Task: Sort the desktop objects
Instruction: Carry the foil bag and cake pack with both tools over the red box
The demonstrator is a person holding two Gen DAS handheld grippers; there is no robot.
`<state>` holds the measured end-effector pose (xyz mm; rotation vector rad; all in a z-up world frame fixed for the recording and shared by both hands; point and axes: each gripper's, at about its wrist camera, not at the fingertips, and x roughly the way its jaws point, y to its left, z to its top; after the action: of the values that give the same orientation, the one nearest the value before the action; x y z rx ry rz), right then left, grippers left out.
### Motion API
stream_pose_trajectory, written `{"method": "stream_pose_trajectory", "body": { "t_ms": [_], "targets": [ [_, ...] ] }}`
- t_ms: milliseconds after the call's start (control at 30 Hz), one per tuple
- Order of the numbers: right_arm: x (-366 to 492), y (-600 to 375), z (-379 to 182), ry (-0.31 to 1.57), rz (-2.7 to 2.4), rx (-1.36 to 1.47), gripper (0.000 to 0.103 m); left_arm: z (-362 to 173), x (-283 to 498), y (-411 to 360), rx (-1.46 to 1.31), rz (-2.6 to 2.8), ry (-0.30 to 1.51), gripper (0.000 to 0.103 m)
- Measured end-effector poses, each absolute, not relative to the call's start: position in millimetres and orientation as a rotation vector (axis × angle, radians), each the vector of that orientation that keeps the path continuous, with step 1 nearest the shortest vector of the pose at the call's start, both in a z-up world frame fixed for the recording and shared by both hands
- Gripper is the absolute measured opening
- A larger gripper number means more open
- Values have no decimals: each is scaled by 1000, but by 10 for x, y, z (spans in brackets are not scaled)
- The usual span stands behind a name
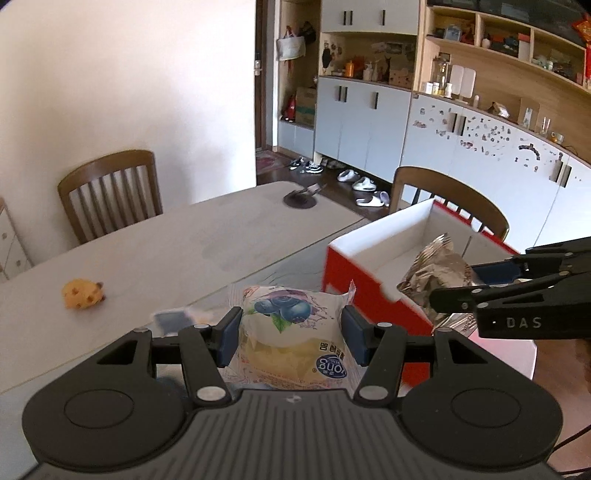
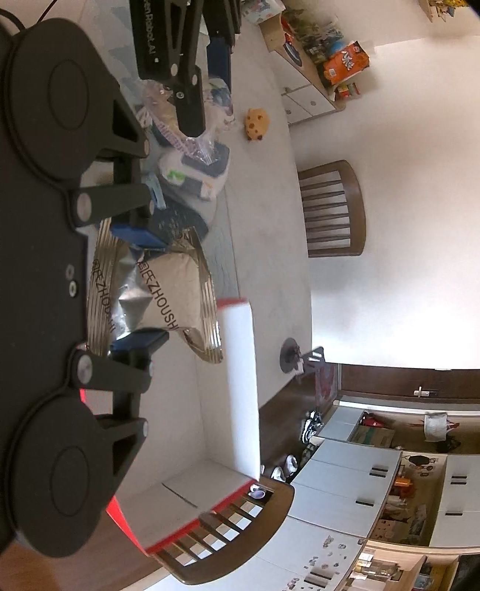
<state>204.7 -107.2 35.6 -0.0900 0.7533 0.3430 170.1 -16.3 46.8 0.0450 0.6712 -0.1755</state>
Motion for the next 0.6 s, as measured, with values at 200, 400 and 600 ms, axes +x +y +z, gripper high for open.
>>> {"method": "stream_pose_trajectory", "body": {
  "t_ms": [200,400,600],
  "targets": [
    [2286,-1442,397,749,358,-93,47,531,1948,-603,52,-200,665,56],
    [2484,-1798,403,759,373,-104,47,553,2153,-1011,79,-245,669,57],
    [2663,-2086,363,779,387,-123,47,510,2403,-1385,134,-324,700,57]
  ]
}}
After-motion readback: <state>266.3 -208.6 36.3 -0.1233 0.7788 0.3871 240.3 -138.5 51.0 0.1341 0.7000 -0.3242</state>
